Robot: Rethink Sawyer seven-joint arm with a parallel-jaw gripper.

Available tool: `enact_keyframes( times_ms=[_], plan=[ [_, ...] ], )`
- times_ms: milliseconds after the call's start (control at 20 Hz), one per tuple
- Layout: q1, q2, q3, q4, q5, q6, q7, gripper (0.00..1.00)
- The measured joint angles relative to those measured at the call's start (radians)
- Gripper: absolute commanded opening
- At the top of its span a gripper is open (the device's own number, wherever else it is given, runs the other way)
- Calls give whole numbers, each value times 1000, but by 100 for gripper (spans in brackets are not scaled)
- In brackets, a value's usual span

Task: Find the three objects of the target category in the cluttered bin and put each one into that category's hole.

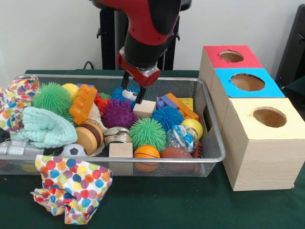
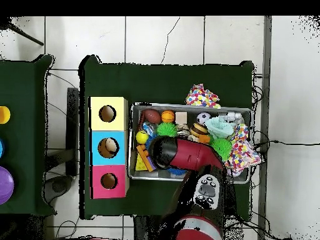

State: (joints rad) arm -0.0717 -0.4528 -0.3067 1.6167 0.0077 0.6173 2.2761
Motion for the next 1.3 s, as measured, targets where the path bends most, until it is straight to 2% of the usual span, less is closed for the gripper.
enact_keyframes(
  times_ms=[350,750,1300],
  plan=[
    [21,-60,-26,-33,17,54,0,100],
    [-5,-114,-2,-50,143,91,0,100],
    [-4,-118,30,-22,244,91,0,100]
  ],
)
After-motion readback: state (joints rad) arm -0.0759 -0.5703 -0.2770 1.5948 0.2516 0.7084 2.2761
